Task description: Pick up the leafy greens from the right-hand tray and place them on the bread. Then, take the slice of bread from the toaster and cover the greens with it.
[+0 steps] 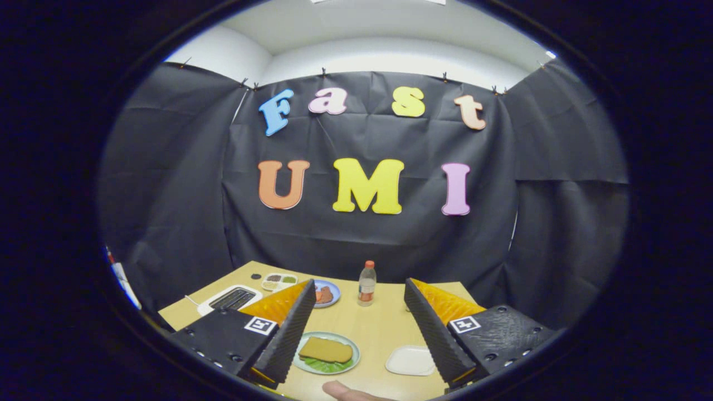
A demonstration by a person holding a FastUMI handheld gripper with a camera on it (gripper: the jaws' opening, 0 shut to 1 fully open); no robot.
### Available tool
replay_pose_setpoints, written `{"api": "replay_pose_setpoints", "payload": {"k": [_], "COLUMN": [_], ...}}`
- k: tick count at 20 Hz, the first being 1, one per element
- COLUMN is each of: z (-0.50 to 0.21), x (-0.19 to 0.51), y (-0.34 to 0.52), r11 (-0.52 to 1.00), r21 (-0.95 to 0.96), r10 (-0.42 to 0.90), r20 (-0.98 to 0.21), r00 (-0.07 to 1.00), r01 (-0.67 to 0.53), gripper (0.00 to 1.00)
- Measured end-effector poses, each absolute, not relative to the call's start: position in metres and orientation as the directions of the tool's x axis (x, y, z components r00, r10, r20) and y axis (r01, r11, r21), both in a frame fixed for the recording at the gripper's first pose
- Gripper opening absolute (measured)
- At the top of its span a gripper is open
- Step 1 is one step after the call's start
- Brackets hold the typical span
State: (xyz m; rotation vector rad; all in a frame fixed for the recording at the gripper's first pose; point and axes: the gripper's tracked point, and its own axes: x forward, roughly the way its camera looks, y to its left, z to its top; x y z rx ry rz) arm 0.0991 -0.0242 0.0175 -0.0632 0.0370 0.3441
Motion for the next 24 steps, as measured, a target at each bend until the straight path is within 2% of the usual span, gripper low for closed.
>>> {"api": "replay_pose_setpoints", "payload": {"k": [11,24], "z": [0.014,0.018], "x": [0.098,0.093], "y": [-0.027,0.014], "r11": [0.935,0.93], "r21": [-0.104,-0.103], "r10": [0.335,0.348], "r20": [-0.055,-0.072], "r00": [0.94,0.935], "r01": [-0.339,-0.354], "gripper": [0.96,0.96]}}
